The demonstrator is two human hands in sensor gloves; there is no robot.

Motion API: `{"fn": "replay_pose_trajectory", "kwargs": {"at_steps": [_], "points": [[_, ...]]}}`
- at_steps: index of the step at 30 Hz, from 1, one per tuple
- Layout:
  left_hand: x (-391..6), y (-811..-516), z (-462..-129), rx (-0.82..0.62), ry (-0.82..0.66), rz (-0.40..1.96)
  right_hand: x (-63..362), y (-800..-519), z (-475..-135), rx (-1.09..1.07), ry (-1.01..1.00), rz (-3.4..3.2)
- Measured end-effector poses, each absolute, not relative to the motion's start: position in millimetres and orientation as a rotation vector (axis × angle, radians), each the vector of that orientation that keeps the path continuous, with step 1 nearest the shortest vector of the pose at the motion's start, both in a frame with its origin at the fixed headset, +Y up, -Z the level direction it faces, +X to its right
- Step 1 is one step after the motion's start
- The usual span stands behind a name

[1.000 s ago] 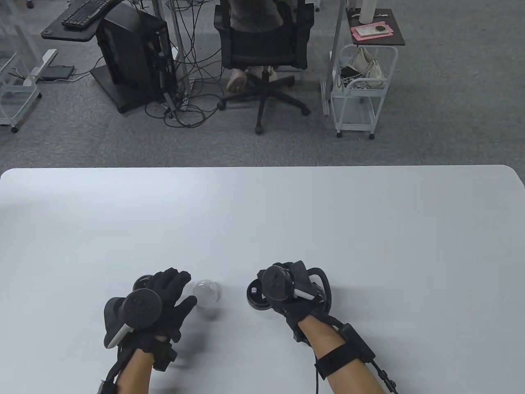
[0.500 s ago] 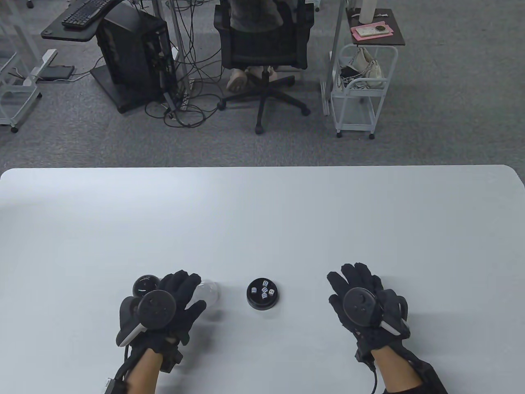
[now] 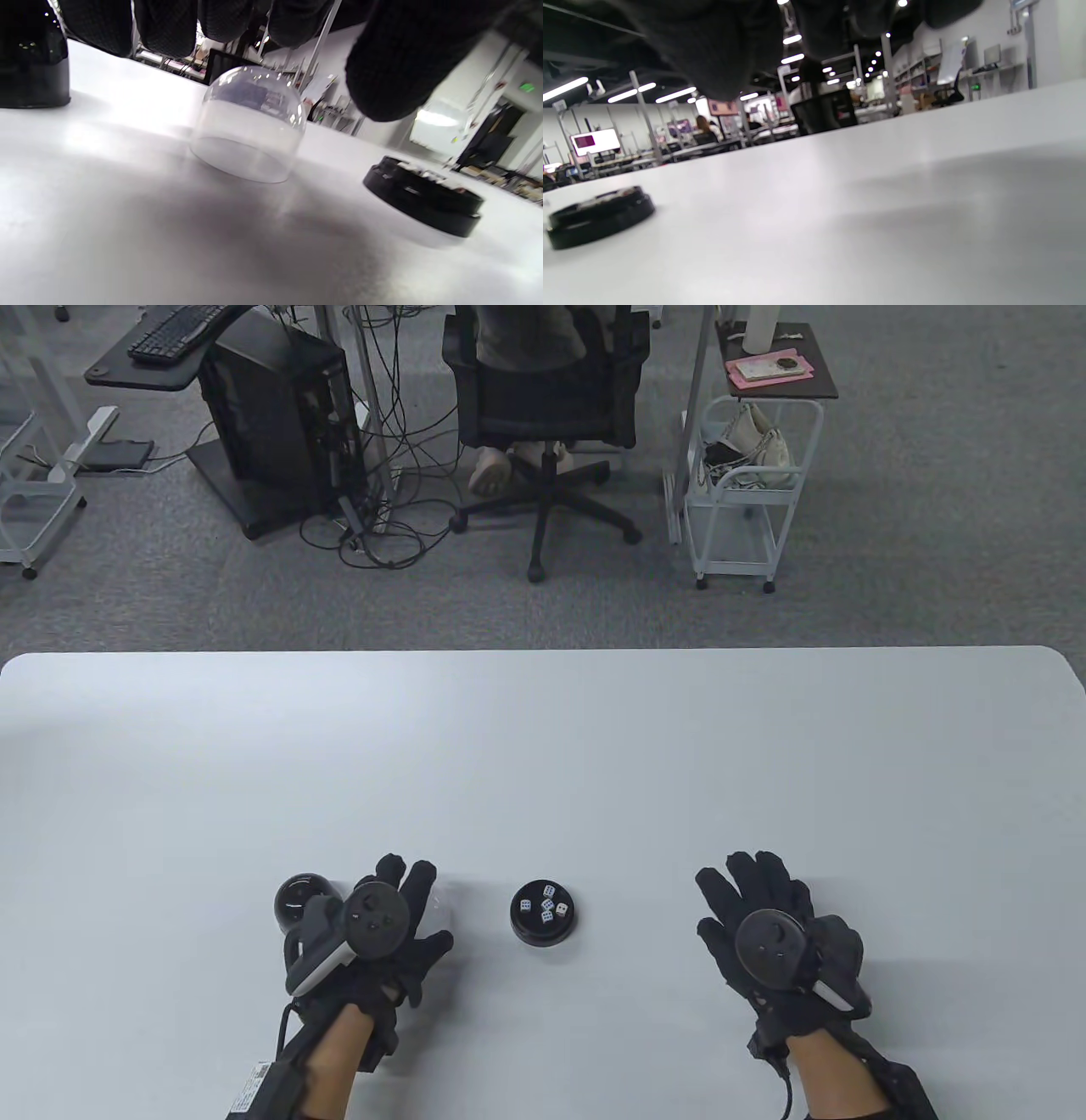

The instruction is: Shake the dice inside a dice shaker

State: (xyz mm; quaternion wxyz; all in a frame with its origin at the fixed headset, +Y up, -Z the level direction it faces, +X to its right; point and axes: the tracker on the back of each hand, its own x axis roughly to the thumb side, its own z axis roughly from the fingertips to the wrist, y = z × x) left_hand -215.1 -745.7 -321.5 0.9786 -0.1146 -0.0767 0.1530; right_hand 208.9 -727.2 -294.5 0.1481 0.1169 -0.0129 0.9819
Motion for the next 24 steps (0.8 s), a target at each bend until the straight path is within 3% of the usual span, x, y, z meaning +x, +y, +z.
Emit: {"fn": "replay_pose_trajectory", "kwargs": {"at_steps": [3, 7, 14, 19, 24], "points": [[-208.3, -748.0, -330.4, -0.239, -0.096, 0.318, 211.2, -727.6, -294.7, 0.326, -0.033, 2.809], [-195.5, -757.9, -345.8, -0.365, -0.021, 0.243, 212.7, -727.1, -294.0, 0.323, -0.033, 2.8], [-182.9, -761.1, -355.4, -0.322, 0.023, 0.174, 213.9, -726.7, -293.8, 0.337, -0.043, 2.788], [-166.2, -742.1, -350.0, -0.19, -0.091, 0.341, 214.0, -726.6, -293.8, 0.345, -0.052, 2.784], [-128.4, -725.5, -344.2, -0.146, -0.224, 0.373, 213.5, -726.2, -293.1, 0.351, -0.053, 2.787]]}}
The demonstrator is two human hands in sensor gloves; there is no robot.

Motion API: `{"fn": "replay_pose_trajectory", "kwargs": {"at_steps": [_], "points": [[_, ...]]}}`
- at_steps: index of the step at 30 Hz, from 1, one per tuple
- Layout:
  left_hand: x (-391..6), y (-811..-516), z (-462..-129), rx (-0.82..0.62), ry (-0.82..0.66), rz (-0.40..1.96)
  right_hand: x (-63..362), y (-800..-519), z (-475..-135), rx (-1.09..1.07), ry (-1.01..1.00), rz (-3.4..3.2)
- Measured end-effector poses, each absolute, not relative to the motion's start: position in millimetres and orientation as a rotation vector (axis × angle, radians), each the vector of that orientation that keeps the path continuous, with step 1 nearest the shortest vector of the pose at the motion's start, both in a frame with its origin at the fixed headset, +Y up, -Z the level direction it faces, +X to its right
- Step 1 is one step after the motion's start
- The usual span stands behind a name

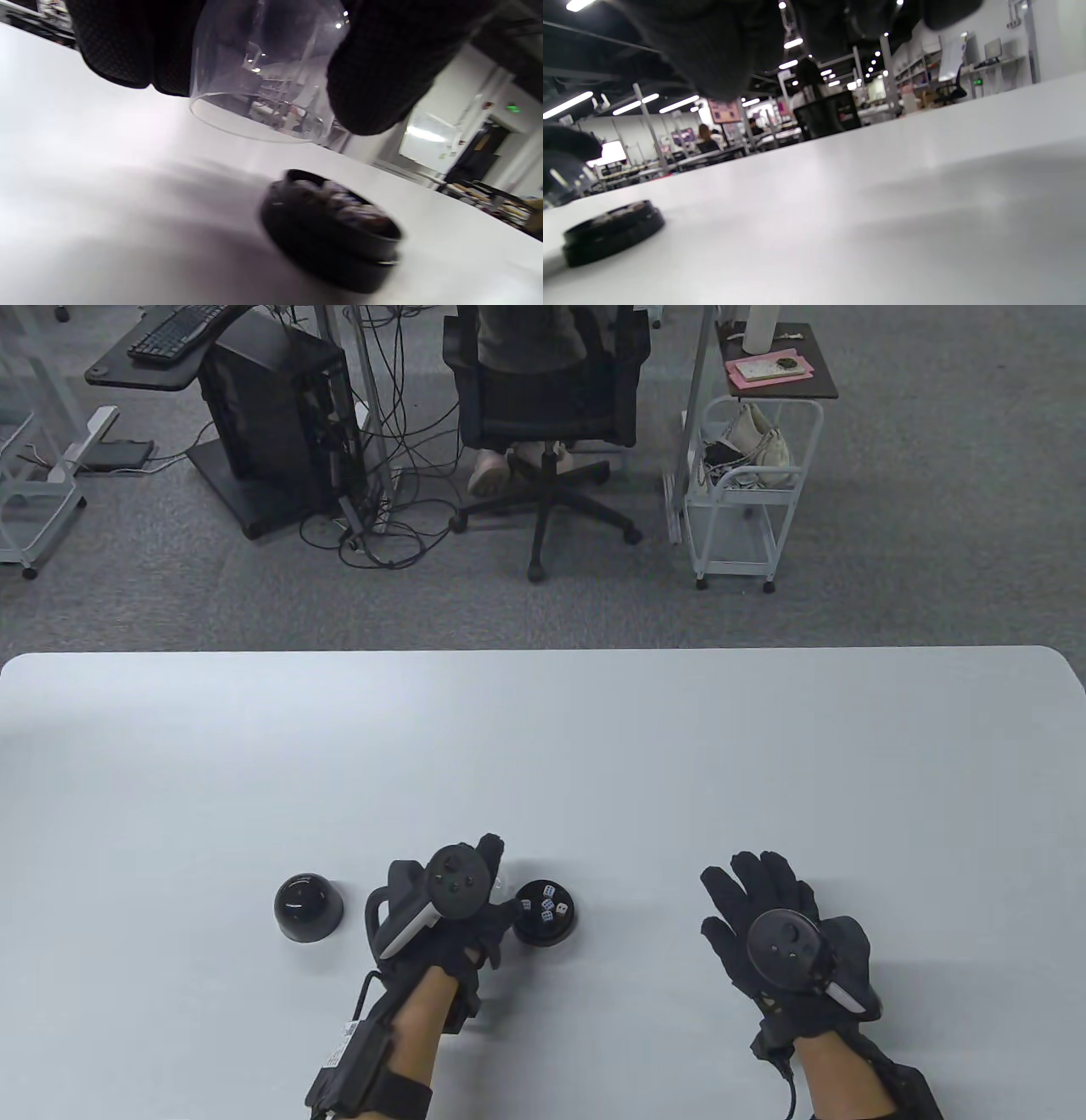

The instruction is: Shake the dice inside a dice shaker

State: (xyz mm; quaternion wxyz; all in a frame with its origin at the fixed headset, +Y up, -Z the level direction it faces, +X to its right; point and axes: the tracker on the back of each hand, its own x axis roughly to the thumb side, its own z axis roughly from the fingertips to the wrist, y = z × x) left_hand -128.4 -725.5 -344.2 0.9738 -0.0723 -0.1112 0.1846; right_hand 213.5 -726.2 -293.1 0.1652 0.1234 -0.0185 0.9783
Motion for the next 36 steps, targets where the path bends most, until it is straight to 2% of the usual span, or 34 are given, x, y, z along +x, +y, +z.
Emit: {"fn": "replay_pose_trajectory", "kwargs": {"at_steps": [4, 9, 13, 14, 15, 16, 21, 25, 27, 30, 36], "points": [[-100.1, -723.5, -344.8, -0.149, -0.286, 0.349, 214.5, -725.7, -292.7, 0.347, -0.055, 2.783], [-75.7, -736.8, -348.8, -0.182, -0.312, 0.274, 215.3, -725.3, -292.2, 0.342, -0.05, 2.78], [-71.7, -762.0, -350.0, -0.356, -0.297, 0.166, 215.5, -724.9, -292.1, 0.342, -0.049, 2.781], [-72.7, -761.2, -349.2, -0.273, -0.316, 0.201, 215.4, -725.0, -292.1, 0.343, -0.046, 2.782], [-73.1, -761.8, -349.5, -0.253, -0.32, 0.213, 215.4, -725.0, -292.1, 0.343, -0.045, 2.782], [-74.2, -762.9, -349.8, -0.293, -0.322, 0.215, 215.2, -725.1, -292.1, 0.344, -0.042, 2.784], [-77.9, -758.2, -348.0, -0.289, -0.351, 0.218, 215.3, -724.8, -291.6, 0.347, -0.034, 2.79], [-98.7, -740.5, -341.9, -0.202, -0.397, 0.321, 216.7, -724.1, -291.3, 0.342, -0.039, 2.783], [-117.5, -729.2, -337.1, -0.157, -0.37, 0.35, 216.4, -724.2, -291.4, 0.338, -0.036, 2.782], [-154.6, -715.0, -332.1, -0.055, -0.293, 0.339, 214.6, -725.4, -291.5, 0.341, -0.028, 2.793], [-234.7, -706.6, -329.0, 0.006, -0.05, 0.343, 207.9, -726.2, -290.3, 0.372, -0.039, 2.822]]}}
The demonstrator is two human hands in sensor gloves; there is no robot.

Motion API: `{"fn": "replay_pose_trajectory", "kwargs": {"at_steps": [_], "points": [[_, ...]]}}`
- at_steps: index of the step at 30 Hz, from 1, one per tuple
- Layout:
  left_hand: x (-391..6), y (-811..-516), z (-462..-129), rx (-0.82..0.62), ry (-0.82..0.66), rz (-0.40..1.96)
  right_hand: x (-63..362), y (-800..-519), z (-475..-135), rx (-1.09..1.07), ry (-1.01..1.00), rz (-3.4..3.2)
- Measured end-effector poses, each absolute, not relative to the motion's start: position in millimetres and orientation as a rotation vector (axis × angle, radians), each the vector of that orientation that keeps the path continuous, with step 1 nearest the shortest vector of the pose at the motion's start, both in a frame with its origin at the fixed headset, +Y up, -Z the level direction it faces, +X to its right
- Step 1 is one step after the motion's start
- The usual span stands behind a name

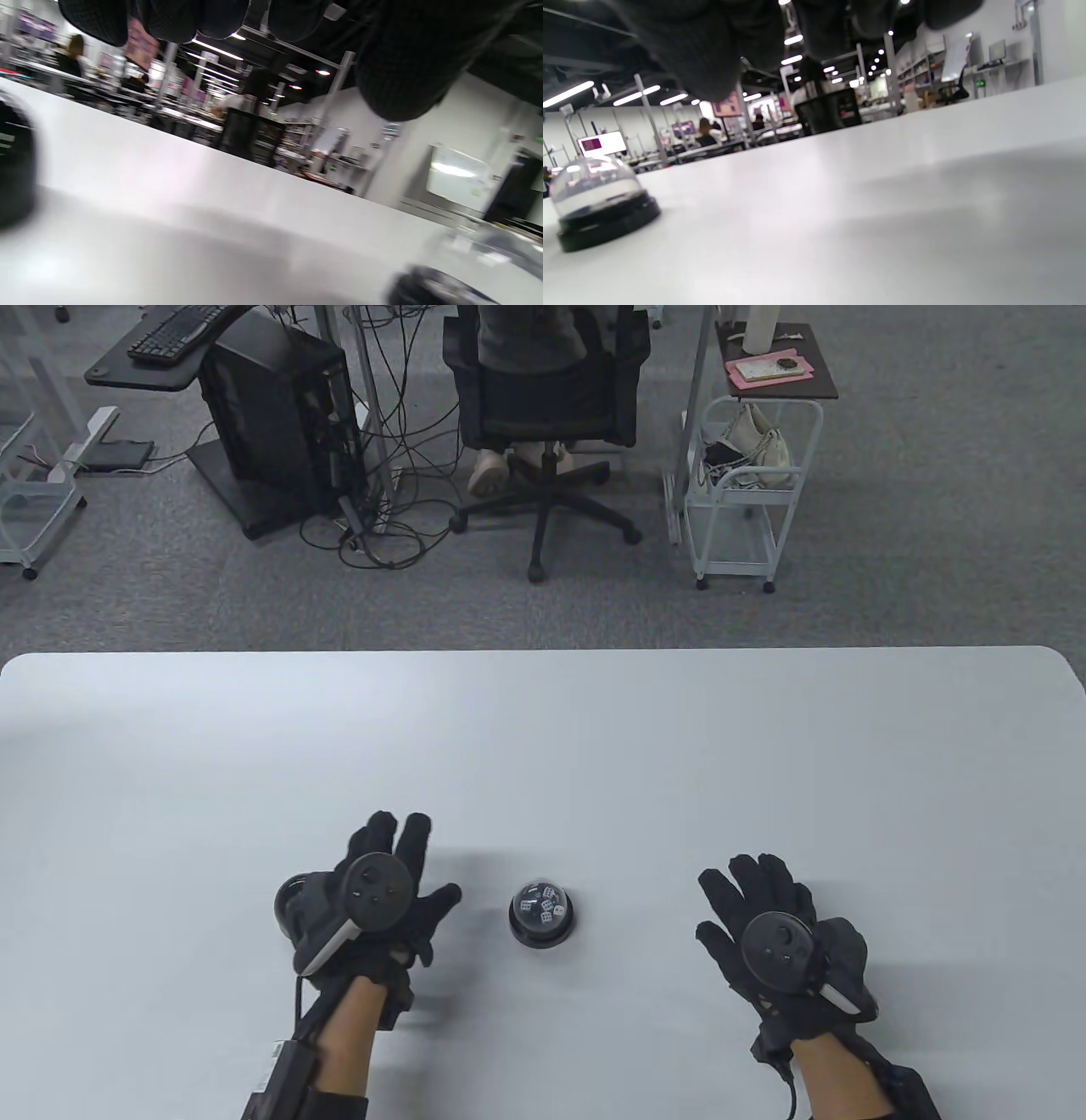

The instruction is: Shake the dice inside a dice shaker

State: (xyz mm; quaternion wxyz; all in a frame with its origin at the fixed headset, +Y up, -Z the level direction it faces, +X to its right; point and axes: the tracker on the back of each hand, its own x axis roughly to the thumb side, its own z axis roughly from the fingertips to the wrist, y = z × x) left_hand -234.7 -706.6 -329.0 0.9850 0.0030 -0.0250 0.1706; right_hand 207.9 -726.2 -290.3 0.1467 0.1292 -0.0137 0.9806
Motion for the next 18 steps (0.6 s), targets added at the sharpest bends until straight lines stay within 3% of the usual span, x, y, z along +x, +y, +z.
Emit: {"fn": "replay_pose_trajectory", "kwargs": {"at_steps": [6, 18], "points": [[-290.7, -738.3, -326.6, -0.012, 0.116, 0.409, 201.9, -728.8, -290.4, 0.392, -0.04, 2.857], [-312.3, -764.5, -329.9, -0.135, 0.219, 0.447, 201.2, -730.2, -289.7, 0.362, -0.032, 2.875]]}}
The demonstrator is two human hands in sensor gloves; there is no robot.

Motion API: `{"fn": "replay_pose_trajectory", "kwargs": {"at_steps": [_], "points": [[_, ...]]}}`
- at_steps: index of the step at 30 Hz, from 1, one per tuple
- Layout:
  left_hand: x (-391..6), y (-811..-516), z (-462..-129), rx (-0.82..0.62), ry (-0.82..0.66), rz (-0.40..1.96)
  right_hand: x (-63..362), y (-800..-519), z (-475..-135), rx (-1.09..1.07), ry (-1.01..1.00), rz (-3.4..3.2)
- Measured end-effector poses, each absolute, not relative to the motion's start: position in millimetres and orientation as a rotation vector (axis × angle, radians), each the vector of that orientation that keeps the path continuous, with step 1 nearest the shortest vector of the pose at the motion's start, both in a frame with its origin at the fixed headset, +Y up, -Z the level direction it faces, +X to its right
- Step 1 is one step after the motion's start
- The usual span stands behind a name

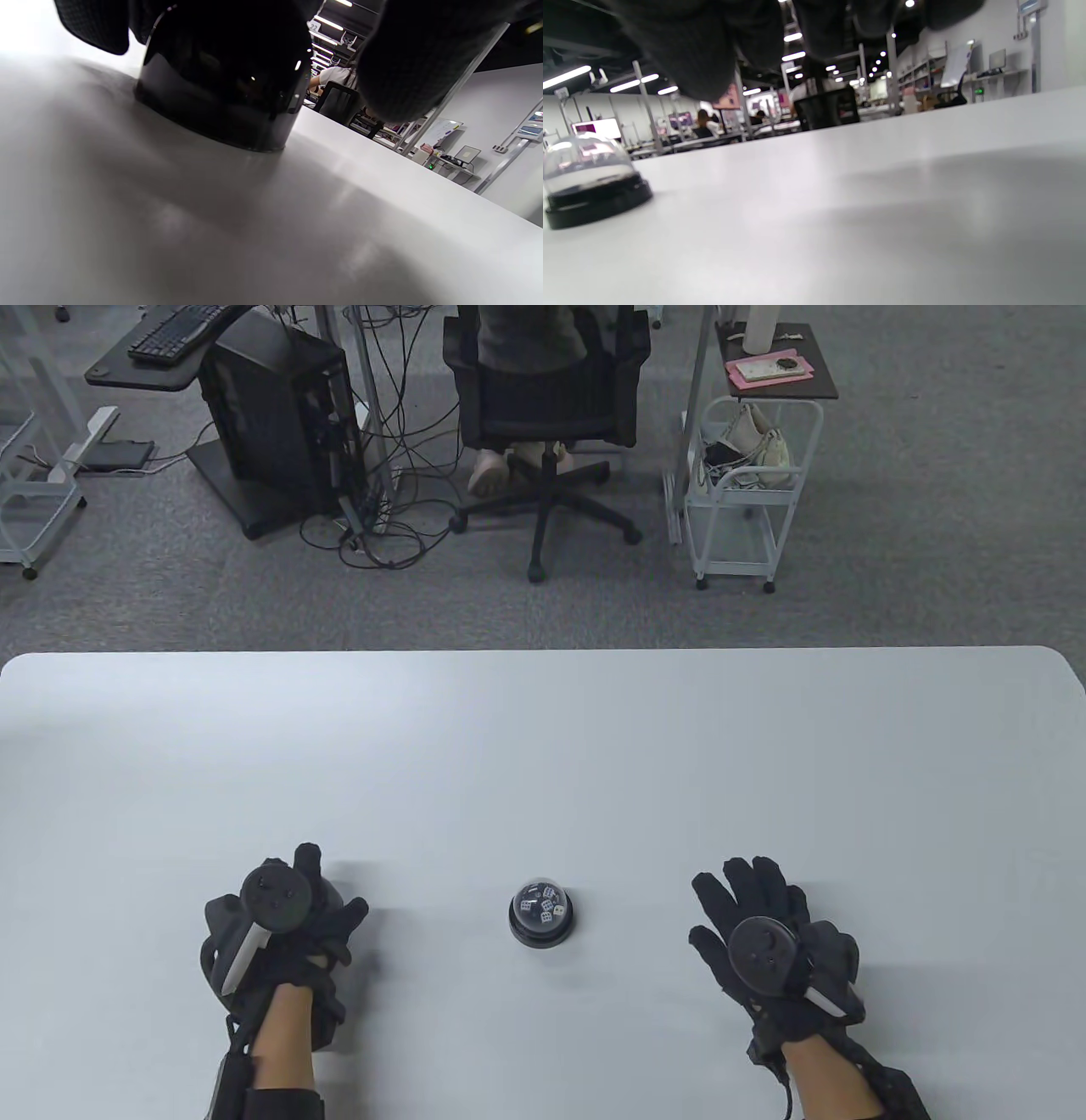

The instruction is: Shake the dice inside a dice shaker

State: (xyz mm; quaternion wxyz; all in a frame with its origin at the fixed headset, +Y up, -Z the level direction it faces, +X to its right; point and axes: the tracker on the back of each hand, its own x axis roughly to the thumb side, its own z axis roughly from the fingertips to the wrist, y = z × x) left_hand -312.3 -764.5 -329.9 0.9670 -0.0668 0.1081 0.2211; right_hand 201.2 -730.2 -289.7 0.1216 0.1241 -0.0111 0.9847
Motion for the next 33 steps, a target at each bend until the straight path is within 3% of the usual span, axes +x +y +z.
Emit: {"fn": "replay_pose_trajectory", "kwargs": {"at_steps": [8, 16, 21, 27, 33], "points": [[-318.6, -771.8, -329.1, -0.173, 0.3, 0.419, 201.4, -730.4, -289.5, 0.359, -0.026, 2.876], [-310.1, -766.1, -331.2, -0.134, 0.265, 0.394, 201.4, -730.1, -289.4, 0.365, -0.027, 2.874], [-285.9, -751.7, -330.0, -0.068, 0.144, 0.472, 202.6, -727.5, -288.3, 0.368, -0.045, 2.862], [-228.5, -723.1, -321.2, -0.007, -0.096, 0.547, 205.7, -721.6, -285.5, 0.368, -0.084, 2.831], [-163.5, -707.9, -323.4, -0.072, -0.261, 0.541, 207.2, -720.3, -285.1, 0.374, -0.09, 2.82]]}}
